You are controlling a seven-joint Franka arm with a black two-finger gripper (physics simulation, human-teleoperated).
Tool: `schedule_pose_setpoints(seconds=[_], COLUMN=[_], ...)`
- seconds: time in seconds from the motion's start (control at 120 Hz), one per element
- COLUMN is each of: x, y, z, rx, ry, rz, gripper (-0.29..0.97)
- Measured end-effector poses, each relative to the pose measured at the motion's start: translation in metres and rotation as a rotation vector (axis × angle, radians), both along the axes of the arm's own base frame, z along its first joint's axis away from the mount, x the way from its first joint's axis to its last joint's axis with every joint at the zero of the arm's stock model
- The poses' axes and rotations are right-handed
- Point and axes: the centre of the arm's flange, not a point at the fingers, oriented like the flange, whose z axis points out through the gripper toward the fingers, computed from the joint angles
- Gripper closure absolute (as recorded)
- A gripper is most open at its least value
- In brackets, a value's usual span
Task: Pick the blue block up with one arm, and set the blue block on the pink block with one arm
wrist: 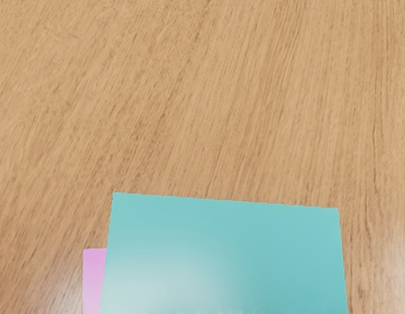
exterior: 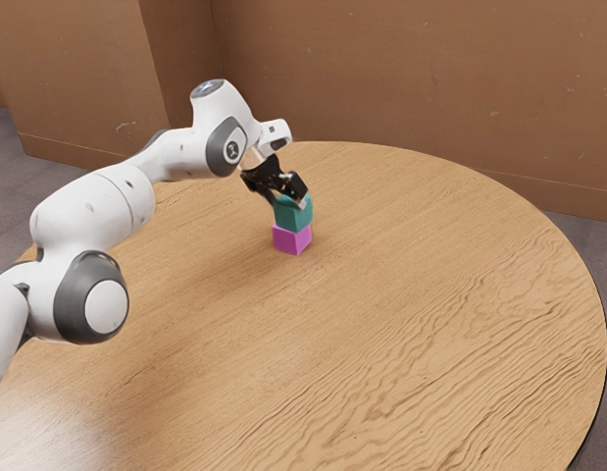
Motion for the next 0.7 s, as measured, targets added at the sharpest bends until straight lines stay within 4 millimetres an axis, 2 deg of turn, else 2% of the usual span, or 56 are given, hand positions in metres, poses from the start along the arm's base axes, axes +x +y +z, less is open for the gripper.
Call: schedule_pose_setpoints(seconds=[0.15,0.2,0.317,0.35,0.383,0.483,0.525,0.608,0.7], x=[-0.002,-0.005,-0.031,-0.046,-0.066,-0.154,-0.181,-0.212,-0.225], y=[-0.005,-0.009,-0.03,-0.038,-0.036,-0.033,-0.034,-0.035,-0.032], z=[0.008,0.027,0.095,0.11,0.124,0.171,0.189,0.228,0.239], rx=[-0.005,-0.004,0.015,0.023,0.032,0.067,0.077,0.113,0.127], ry=[0.003,-0.003,0.004,0.023,0.049,0.13,0.151,0.156,0.196], rz=[-0.012,-0.023,-0.062,-0.075,-0.073,-0.055,-0.054,-0.059,-0.059], gripper=[0.02,0.02,0.01,0.01,0.01,0.01,0.0,0.0,0.0])
